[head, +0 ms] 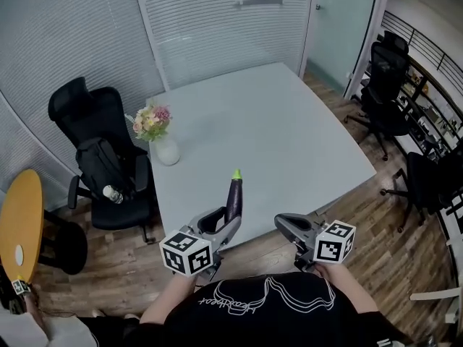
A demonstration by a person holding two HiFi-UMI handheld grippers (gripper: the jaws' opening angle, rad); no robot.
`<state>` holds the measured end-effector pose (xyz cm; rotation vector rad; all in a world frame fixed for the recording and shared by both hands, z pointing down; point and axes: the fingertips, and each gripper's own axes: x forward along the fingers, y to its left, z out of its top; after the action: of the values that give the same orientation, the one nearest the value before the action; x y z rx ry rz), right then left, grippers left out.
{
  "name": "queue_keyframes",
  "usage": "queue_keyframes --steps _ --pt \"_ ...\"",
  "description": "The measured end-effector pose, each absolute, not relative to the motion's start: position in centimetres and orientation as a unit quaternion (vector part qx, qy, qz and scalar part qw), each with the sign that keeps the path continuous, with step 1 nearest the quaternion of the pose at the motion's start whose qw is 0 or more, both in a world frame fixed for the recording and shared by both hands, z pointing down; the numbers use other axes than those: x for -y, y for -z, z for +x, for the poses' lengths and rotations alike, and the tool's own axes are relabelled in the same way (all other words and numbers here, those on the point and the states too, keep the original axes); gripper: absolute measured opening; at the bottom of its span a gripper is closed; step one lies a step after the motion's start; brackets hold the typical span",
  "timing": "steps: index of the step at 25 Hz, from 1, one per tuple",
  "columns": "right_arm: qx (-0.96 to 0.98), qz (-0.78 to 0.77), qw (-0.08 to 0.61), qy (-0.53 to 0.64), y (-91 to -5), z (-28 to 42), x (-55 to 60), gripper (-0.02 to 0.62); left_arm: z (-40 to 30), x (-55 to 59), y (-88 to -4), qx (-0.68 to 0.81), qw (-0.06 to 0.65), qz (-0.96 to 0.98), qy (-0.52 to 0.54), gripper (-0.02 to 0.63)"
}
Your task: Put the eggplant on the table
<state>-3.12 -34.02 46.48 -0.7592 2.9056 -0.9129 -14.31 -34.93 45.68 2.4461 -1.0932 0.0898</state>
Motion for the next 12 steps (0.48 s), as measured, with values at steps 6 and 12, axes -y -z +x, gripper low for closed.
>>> queue_keyframes --steps 6,12 --pt "-0.918 -0.245 -0.007 0.311 -48.8 -3.6 35.7 0.009 -14.8 38.2 -48.9 0.399 0.242 0.883 -0.057 0.209" --pt "-0.902 -0.262 -0.026 0.341 -51.9 -2.7 37.0 0.009 -15.3 40.9 -54.2 0.400 0.284 0.868 -0.075 0.209"
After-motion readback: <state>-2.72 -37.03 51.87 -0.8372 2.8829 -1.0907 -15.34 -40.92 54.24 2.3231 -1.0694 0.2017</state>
